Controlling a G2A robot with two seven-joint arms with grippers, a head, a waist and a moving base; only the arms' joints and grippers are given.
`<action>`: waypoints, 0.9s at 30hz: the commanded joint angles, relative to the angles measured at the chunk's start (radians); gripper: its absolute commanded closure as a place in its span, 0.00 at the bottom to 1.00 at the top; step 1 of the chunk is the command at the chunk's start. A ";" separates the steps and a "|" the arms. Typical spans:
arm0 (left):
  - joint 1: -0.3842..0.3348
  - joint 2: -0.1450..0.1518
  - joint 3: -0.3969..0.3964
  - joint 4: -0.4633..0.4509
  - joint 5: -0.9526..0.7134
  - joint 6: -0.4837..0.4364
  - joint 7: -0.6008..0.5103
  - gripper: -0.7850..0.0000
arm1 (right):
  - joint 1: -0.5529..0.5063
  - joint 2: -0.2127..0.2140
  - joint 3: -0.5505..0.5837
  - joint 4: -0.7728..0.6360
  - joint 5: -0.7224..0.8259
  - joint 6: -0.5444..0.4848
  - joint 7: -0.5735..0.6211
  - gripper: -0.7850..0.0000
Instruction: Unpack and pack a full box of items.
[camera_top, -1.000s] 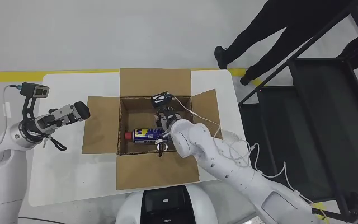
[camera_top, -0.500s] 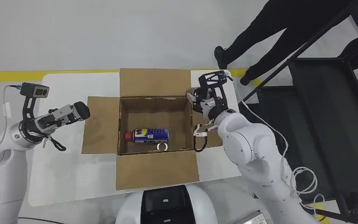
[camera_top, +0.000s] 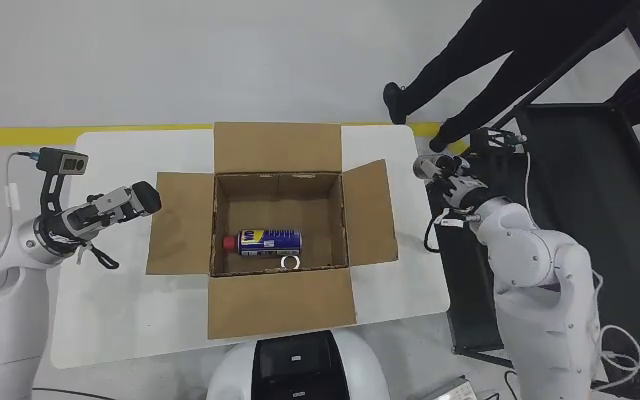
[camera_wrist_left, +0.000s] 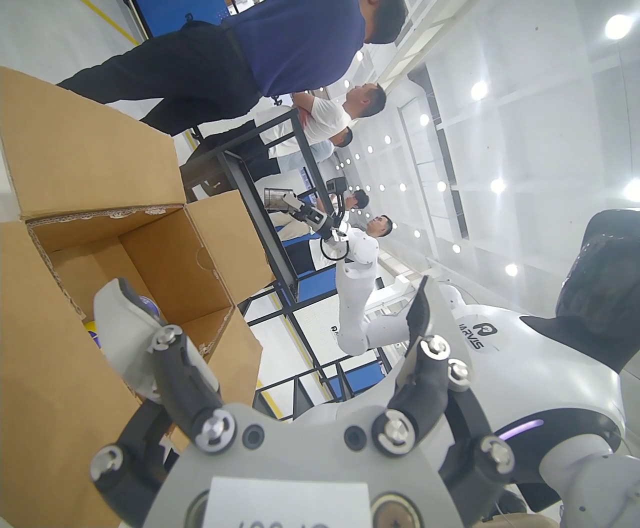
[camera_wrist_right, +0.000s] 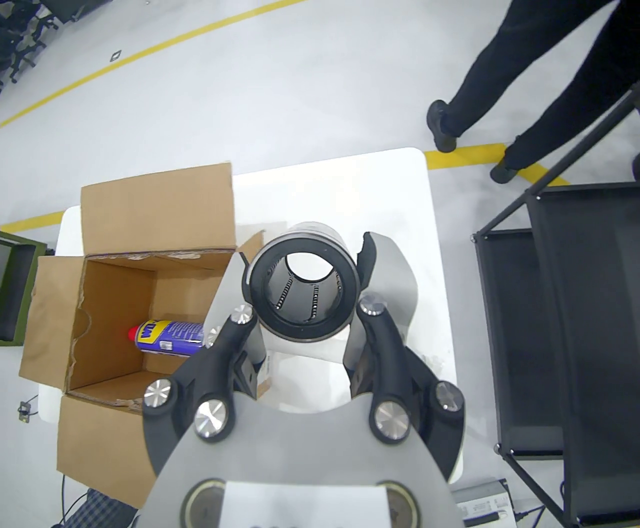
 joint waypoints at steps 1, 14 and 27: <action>0.000 0.000 0.000 0.000 0.000 0.000 0.000 0.00 | -0.026 0.003 0.043 0.034 0.010 -0.023 -0.009 1.00; 0.000 0.000 0.000 0.000 0.000 0.000 0.000 0.00 | -0.009 0.004 0.012 0.438 0.047 -0.147 -0.190 1.00; 0.000 0.000 0.000 0.000 0.000 0.000 0.000 0.00 | 0.155 -0.004 -0.133 0.773 0.018 -0.170 -0.280 1.00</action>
